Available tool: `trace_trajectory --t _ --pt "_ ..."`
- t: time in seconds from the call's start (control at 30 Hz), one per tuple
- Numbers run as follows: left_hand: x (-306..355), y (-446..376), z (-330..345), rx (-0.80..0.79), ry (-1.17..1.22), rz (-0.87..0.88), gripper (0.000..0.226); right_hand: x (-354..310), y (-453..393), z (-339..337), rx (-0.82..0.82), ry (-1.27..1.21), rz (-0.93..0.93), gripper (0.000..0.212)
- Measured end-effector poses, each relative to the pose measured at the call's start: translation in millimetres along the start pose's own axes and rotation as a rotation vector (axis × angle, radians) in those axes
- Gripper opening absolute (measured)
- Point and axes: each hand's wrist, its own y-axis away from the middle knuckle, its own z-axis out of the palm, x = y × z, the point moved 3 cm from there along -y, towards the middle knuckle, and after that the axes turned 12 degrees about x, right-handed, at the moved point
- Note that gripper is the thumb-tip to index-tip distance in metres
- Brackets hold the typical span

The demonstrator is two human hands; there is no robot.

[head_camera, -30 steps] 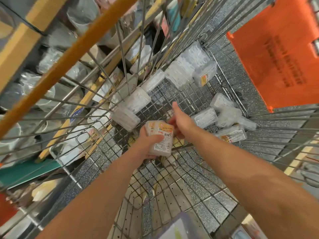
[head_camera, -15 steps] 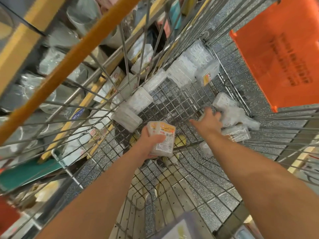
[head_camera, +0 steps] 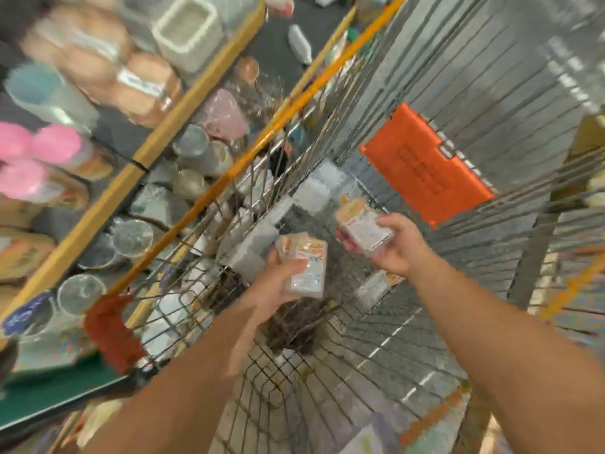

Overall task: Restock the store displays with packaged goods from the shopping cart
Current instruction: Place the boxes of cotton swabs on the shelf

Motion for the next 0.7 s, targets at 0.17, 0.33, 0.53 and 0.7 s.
trace_trajectory --t 0.17,0.33,0.53,0.7 --pt "36 76 8 0.001 -0.017 0.186 0.079 -8 94 54 -0.005 0.169 -0.165 0.103" --pt "43 162 -8 0.045 0.145 0.418 0.086 10 181 117 -0.083 0.630 -0.427 0.058" --pt "-6 278 -62 0.224 0.415 0.539 0.053 67 263 194 -0.222 0.744 -0.558 0.053" --pt "-44 383 -144 0.319 0.464 0.764 0.095 148 326 271 -0.462 0.923 -0.531 0.022"
